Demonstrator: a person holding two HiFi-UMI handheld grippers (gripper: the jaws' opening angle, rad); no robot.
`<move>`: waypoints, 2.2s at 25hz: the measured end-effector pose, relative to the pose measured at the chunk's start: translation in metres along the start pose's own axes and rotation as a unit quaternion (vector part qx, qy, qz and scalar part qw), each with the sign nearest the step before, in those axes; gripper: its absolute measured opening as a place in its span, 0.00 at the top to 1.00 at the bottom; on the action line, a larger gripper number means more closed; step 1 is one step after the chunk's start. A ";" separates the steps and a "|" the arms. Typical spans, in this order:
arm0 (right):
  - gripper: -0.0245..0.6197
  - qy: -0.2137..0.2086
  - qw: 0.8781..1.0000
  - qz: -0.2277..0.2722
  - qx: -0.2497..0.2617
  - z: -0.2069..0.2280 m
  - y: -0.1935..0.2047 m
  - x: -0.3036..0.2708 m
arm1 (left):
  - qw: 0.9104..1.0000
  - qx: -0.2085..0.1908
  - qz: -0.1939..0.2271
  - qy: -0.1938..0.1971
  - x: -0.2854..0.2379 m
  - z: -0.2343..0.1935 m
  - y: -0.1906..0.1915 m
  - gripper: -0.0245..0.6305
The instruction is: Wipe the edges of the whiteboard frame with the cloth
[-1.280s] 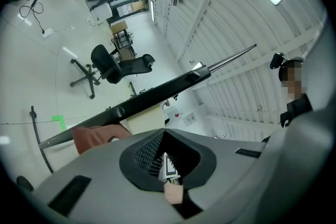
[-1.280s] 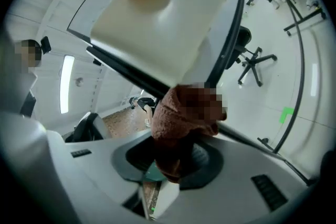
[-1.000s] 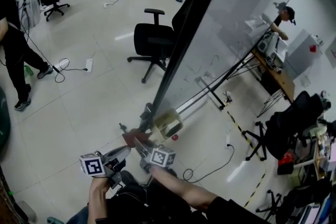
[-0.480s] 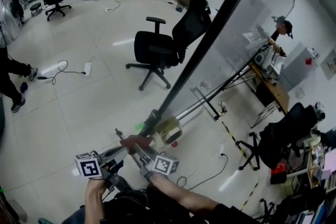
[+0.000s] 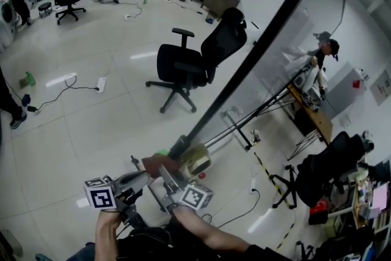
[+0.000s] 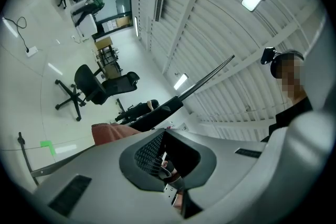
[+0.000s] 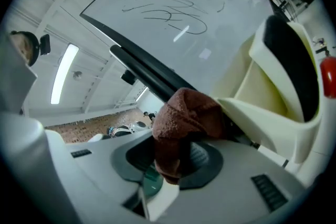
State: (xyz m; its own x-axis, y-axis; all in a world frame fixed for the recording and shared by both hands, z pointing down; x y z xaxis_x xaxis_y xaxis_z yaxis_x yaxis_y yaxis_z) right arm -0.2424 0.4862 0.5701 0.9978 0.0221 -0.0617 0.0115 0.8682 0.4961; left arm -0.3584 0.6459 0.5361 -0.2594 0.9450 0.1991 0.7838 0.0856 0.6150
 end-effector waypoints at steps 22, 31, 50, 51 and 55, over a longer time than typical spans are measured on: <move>0.78 -0.088 0.995 0.023 0.040 -0.063 -0.017 0.006 | 0.996 -0.052 -0.033 0.067 -0.014 0.033 -0.026 0.98; 0.78 -0.096 0.991 0.048 0.081 -0.098 -0.044 0.012 | 0.988 -0.059 -0.010 0.140 -0.020 0.065 -0.043 0.98; 0.78 -0.092 0.986 0.072 0.123 -0.142 -0.093 0.012 | 0.985 -0.076 -0.013 0.152 -0.050 0.105 -0.074 0.98; 0.78 -0.090 0.985 0.072 0.129 -0.145 -0.097 0.011 | 0.985 -0.078 -0.014 0.155 -0.051 0.107 -0.076 0.98; 0.78 -0.092 0.979 0.077 0.162 -0.158 -0.105 0.015 | 0.985 -0.075 -0.010 0.152 -0.058 0.117 -0.081 0.98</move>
State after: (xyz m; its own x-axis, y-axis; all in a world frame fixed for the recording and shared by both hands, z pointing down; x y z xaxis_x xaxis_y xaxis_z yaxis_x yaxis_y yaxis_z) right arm -0.2389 0.4742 0.3802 0.9838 0.0258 0.1776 -0.1505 0.6578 0.7380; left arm -0.3407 0.6210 0.3854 -0.4489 0.8038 0.3903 0.6899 0.0341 0.7231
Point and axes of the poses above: the fingertips, and each gripper's own axes: x backward along the fingers, z to its right, y out of its underside, the point moved 9 cm from there along x, backward along the fingers, and after that the axes turned 10 degrees about -x, right-handed, at the moved point
